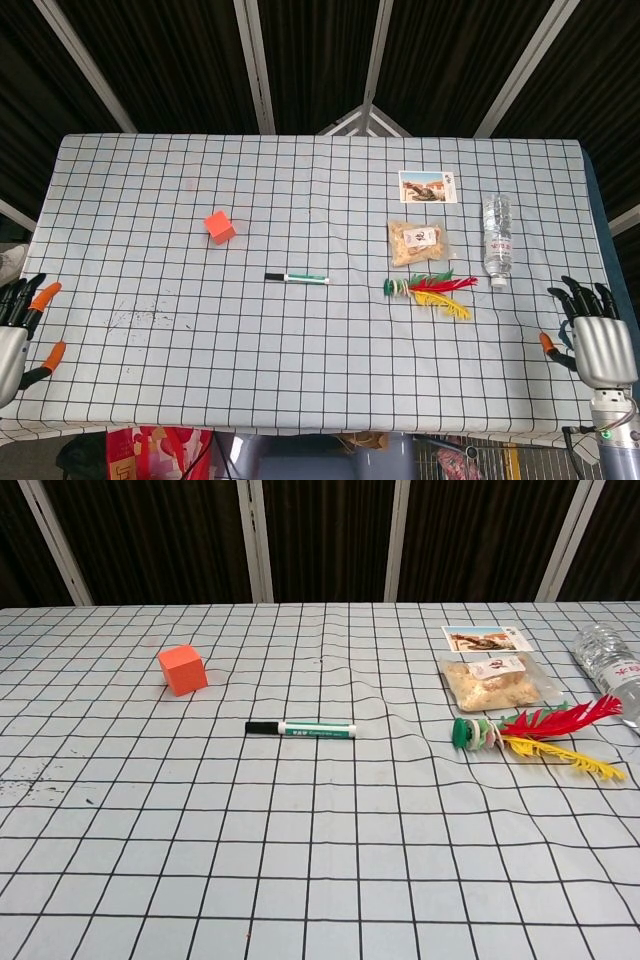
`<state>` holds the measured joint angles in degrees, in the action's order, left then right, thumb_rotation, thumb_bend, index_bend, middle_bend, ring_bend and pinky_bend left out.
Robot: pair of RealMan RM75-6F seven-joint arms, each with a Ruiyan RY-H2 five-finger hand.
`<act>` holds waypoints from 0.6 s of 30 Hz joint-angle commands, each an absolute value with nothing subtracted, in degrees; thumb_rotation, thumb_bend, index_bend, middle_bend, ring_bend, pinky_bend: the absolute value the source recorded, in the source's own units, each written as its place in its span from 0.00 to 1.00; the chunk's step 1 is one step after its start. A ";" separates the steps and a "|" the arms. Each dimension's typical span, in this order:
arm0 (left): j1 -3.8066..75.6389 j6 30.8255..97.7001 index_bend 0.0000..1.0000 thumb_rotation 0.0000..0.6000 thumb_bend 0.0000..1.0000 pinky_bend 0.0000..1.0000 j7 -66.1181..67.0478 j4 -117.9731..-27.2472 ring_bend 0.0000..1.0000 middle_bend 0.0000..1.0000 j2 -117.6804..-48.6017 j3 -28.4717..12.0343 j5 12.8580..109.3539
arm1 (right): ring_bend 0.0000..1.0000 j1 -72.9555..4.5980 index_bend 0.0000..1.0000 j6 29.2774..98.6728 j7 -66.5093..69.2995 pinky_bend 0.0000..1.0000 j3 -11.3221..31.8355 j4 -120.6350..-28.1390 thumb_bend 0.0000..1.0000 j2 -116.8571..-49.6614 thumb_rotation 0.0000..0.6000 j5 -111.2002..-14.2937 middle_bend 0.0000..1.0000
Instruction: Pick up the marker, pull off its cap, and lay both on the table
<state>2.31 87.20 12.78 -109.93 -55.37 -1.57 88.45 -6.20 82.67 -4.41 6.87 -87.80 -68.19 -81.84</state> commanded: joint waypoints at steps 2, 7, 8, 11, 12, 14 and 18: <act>2.33 87.61 0.13 1.00 0.48 0.00 13.72 -110.53 0.00 0.02 -55.17 -1.77 88.54 | 0.19 -6.72 0.27 82.31 -5.41 0.08 7.22 -89.02 0.29 -68.48 1.00 -81.28 0.15; 2.66 87.01 0.13 1.00 0.48 0.00 14.51 -111.00 0.00 0.02 -55.10 -1.93 87.79 | 0.19 -8.02 0.28 81.31 -8.21 0.06 8.39 -92.51 0.30 -70.43 1.00 -79.45 0.15; 2.72 86.96 0.13 1.00 0.48 0.00 14.58 -111.10 0.00 0.02 -55.15 -1.96 87.74 | 0.19 -8.75 0.28 80.69 -9.73 0.06 8.66 -93.83 0.29 -70.81 1.00 -79.26 0.15; 2.83 86.93 0.13 1.00 0.48 0.00 14.77 -111.16 0.00 0.02 -55.27 -2.02 87.66 | 0.19 -11.23 0.28 78.61 -14.65 0.06 9.44 -97.35 0.29 -72.33 1.00 -78.79 0.15; 2.87 86.91 0.13 1.00 0.48 0.00 14.85 -111.12 0.00 0.02 -55.30 -2.07 87.57 | 0.19 -12.22 0.28 77.69 -16.76 0.06 9.74 -98.66 0.30 -73.03 1.00 -78.32 0.15; 2.97 86.75 0.13 1.00 0.48 0.00 14.94 -111.03 0.00 0.02 -55.33 -2.10 87.39 | 0.19 -14.09 0.28 76.09 -20.50 0.06 10.29 -100.74 0.30 -74.66 1.00 -77.49 0.15; 3.14 86.48 0.13 1.00 0.48 0.00 14.78 -110.60 0.00 0.02 -55.45 -2.15 87.04 | 0.19 -19.11 0.29 71.35 -28.60 0.06 11.58 -103.44 0.29 -80.49 1.00 -73.58 0.15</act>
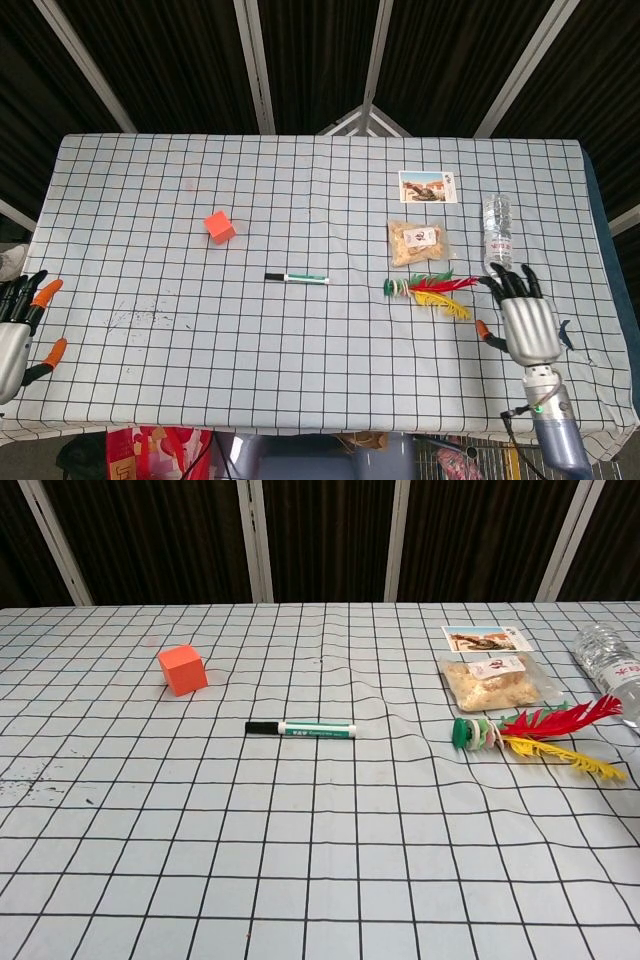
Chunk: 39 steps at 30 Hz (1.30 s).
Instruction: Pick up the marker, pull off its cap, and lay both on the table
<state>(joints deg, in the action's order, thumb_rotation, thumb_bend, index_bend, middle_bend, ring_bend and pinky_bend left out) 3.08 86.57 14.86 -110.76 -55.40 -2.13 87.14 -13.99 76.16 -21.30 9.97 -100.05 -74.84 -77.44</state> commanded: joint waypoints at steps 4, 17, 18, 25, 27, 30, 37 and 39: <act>3.26 86.21 0.13 1.00 0.48 0.00 14.68 -109.64 0.00 0.02 -55.60 -2.11 86.74 | 0.19 -24.47 0.29 67.67 -35.80 0.05 13.94 -102.77 0.30 -87.42 1.00 -67.29 0.15; 3.38 85.71 0.13 1.00 0.48 0.00 14.71 -107.25 0.00 0.02 -55.63 -2.33 84.79 | 0.19 -39.57 0.33 63.61 -47.92 0.05 22.02 -92.68 0.29 -103.35 1.00 -49.17 0.15; 3.42 85.58 0.13 1.00 0.48 0.00 14.81 -107.06 0.00 0.02 -55.76 -2.32 84.62 | 0.19 -40.70 0.34 63.55 -48.72 0.05 22.55 -91.63 0.29 -104.28 1.00 -47.82 0.15; 3.76 84.88 0.13 1.00 0.48 0.00 15.15 -105.91 0.00 0.02 -56.39 -2.64 83.09 | 0.19 -47.17 0.36 62.16 -51.80 0.05 25.42 -84.64 0.29 -109.35 1.00 -40.33 0.15; 3.77 84.87 0.13 1.00 0.48 0.00 15.27 -105.68 0.00 0.02 -56.42 -2.73 82.74 | 0.19 -48.42 0.37 61.88 -51.89 0.05 25.89 -82.95 0.29 -110.18 1.00 -39.06 0.15; 3.78 84.95 0.13 1.00 0.48 0.00 15.47 -105.44 0.00 0.02 -56.47 -2.90 82.23 | 0.19 -50.03 0.38 61.28 -51.50 0.05 26.67 -80.68 0.30 -111.06 1.00 -37.23 0.15; 3.91 84.85 0.13 1.00 0.48 0.00 16.10 -104.89 0.00 0.02 -56.78 -2.95 81.70 | 0.19 -53.72 0.39 59.53 -50.75 0.05 27.52 -75.08 0.30 -112.92 1.00 -34.29 0.15; 3.92 84.83 0.13 1.00 0.48 0.00 16.37 -104.65 0.00 0.02 -56.90 -2.93 81.53 | 0.19 -54.59 0.39 59.06 -50.24 0.05 27.62 -73.59 0.30 -113.50 1.00 -33.66 0.15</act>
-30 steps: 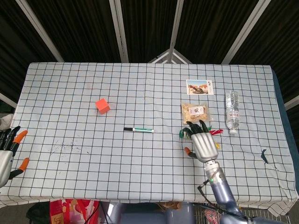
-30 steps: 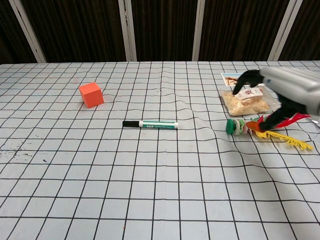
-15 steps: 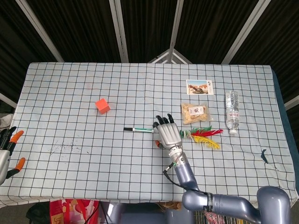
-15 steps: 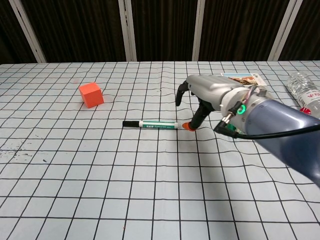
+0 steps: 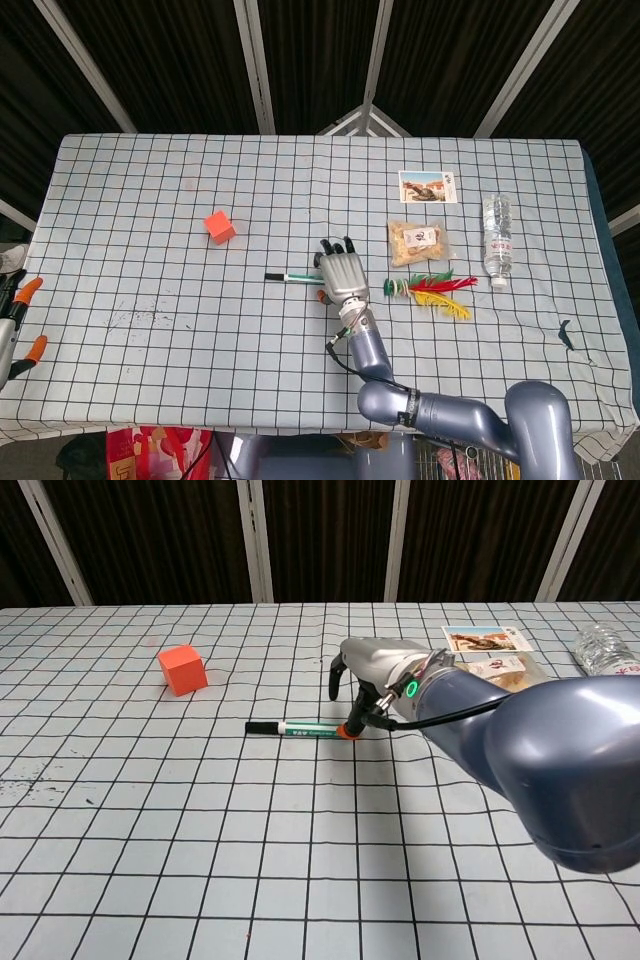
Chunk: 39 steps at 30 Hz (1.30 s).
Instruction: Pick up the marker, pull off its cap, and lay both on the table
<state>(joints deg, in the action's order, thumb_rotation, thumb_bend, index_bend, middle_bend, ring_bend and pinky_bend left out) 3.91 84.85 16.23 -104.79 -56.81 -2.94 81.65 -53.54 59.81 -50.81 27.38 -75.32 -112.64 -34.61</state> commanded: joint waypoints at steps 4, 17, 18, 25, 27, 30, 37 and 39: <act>4.02 84.77 0.13 1.00 0.48 0.00 16.50 -104.37 0.00 0.02 -57.03 -3.10 81.08 | 0.19 -55.72 0.39 58.31 -49.41 0.05 27.30 -71.40 0.30 -114.39 1.00 -33.03 0.15; 4.10 84.65 0.13 1.00 0.48 0.00 17.08 -103.57 0.00 0.02 -57.31 -3.07 80.32 | 0.19 -59.06 0.46 55.46 -46.05 0.05 26.66 -63.77 0.29 -117.56 1.00 -32.37 0.15; 4.10 84.64 0.13 1.00 0.48 0.00 17.17 -103.55 0.00 0.02 -57.28 -3.06 80.27 | 0.19 -59.23 0.48 55.35 -45.85 0.05 26.64 -63.42 0.29 -117.70 1.00 -32.46 0.15; 4.01 84.82 0.13 1.00 0.48 0.00 17.66 -103.33 0.00 0.02 -57.21 -3.01 79.97 | 0.19 -60.17 0.55 54.46 -44.15 0.05 26.44 -60.47 0.29 -118.88 1.00 -32.81 0.15; 4.00 84.79 0.13 1.00 0.48 0.00 17.81 -103.21 0.00 0.02 -57.27 -3.00 79.84 | 0.19 -60.23 0.55 54.31 -43.73 0.05 26.35 -59.96 0.29 -119.07 1.00 -32.84 0.15; 4.07 84.70 0.14 1.00 0.48 0.00 18.08 -103.14 0.00 0.02 -57.37 -2.99 79.72 | 0.19 -60.28 0.55 54.02 -43.15 0.05 26.23 -59.30 0.29 -119.24 1.00 -32.93 0.15; 4.28 84.63 0.14 1.00 0.48 0.00 19.27 -103.54 0.00 0.01 -57.42 -2.99 79.60 | 0.19 -60.14 0.55 53.40 -42.13 0.05 25.66 -58.27 0.30 -119.21 1.00 -33.15 0.15; 4.29 84.68 0.14 1.00 0.48 0.00 19.51 -103.73 0.00 0.01 -57.40 -2.98 79.60 | 0.20 -59.99 0.56 53.33 -41.90 0.05 25.55 -58.34 0.30 -119.04 1.00 -33.18 0.15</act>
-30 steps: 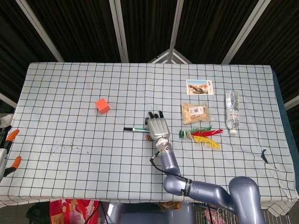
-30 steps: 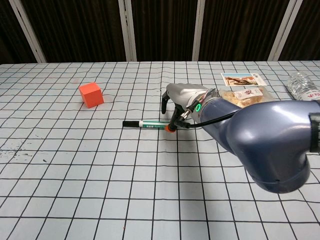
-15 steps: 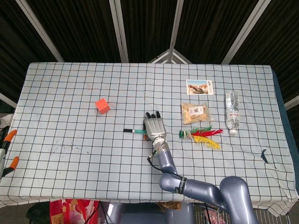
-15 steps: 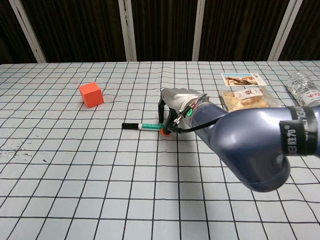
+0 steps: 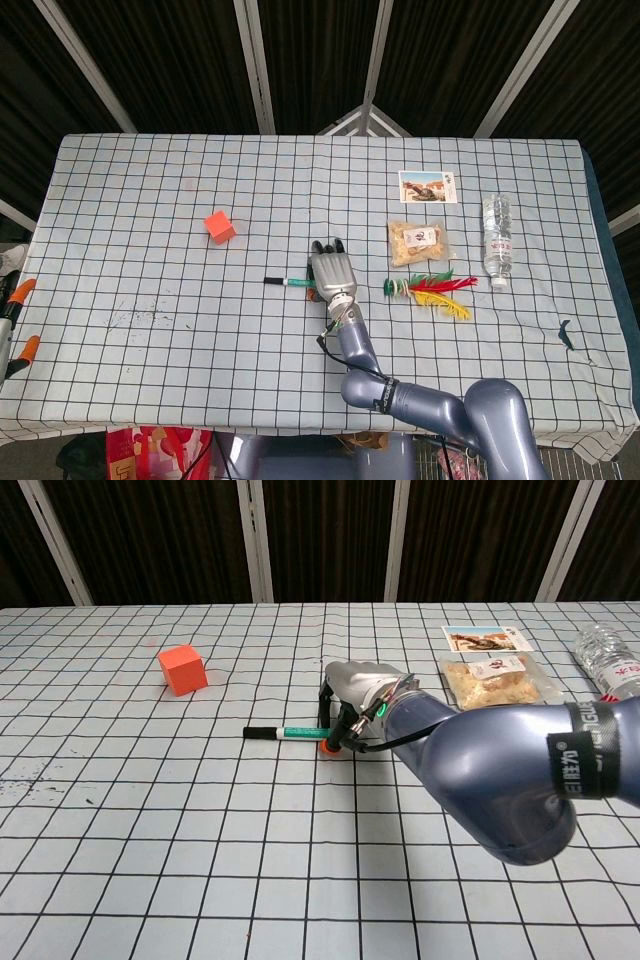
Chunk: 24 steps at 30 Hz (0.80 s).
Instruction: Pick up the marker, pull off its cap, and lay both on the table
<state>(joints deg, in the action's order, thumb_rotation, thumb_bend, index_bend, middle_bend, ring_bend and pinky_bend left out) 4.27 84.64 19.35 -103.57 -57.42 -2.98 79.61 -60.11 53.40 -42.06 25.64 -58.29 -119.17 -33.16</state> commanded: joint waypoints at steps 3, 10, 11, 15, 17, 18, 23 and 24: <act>4.29 84.92 0.14 1.00 0.48 0.00 19.87 -104.01 0.00 0.01 -57.35 -2.98 79.77 | 0.20 -59.79 0.59 53.38 -41.45 0.05 25.40 -58.77 0.29 -118.65 1.00 -33.44 0.15; 4.22 85.09 0.14 1.00 0.48 0.00 20.05 -104.44 0.00 0.01 -57.21 -3.01 79.51 | 0.20 -59.61 0.61 53.39 -40.43 0.05 25.27 -59.46 0.30 -118.25 1.00 -33.93 0.16; 4.19 85.16 0.14 1.00 0.48 0.00 20.11 -104.48 0.00 0.01 -57.18 -3.02 79.49 | 0.20 -59.66 0.61 53.43 -40.46 0.05 25.29 -59.57 0.29 -118.20 1.00 -33.87 0.16; 4.15 85.29 0.14 1.00 0.48 0.00 20.55 -104.47 0.00 0.01 -57.19 -2.88 79.69 | 0.21 -59.75 0.62 53.48 -40.38 0.05 25.27 -59.72 0.29 -118.11 1.00 -33.77 0.16; 4.19 85.29 0.14 1.00 0.48 0.00 20.62 -104.40 0.00 0.01 -57.22 -2.95 79.56 | 0.21 -59.69 0.63 53.51 -40.06 0.05 25.24 -59.80 0.30 -118.08 1.00 -33.93 0.17; 4.20 85.27 0.14 1.00 0.48 0.00 20.57 -104.37 0.00 0.01 -57.24 -3.01 79.43 | 0.21 -59.62 0.64 53.49 -39.74 0.05 25.24 -59.92 0.31 -118.00 1.00 -34.09 0.17; 4.30 85.29 0.14 1.00 0.48 0.00 20.13 -104.34 0.00 0.01 -57.11 -3.07 79.65 | 0.23 -59.05 0.68 54.51 -38.39 0.05 25.50 -62.15 0.44 -116.65 1.00 -35.34 0.20; 4.34 85.30 0.14 1.00 0.48 0.00 20.04 -104.38 0.00 0.01 -57.09 -3.07 79.80 | 0.23 -58.90 0.69 54.78 -38.13 0.05 25.59 -62.75 0.46 -116.32 1.00 -35.58 0.20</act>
<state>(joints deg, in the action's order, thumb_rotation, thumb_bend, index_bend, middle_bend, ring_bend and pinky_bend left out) 4.31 85.29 20.09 -104.35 -57.11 -3.08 79.73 -59.15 54.32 -38.57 25.43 -62.01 -116.83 -35.14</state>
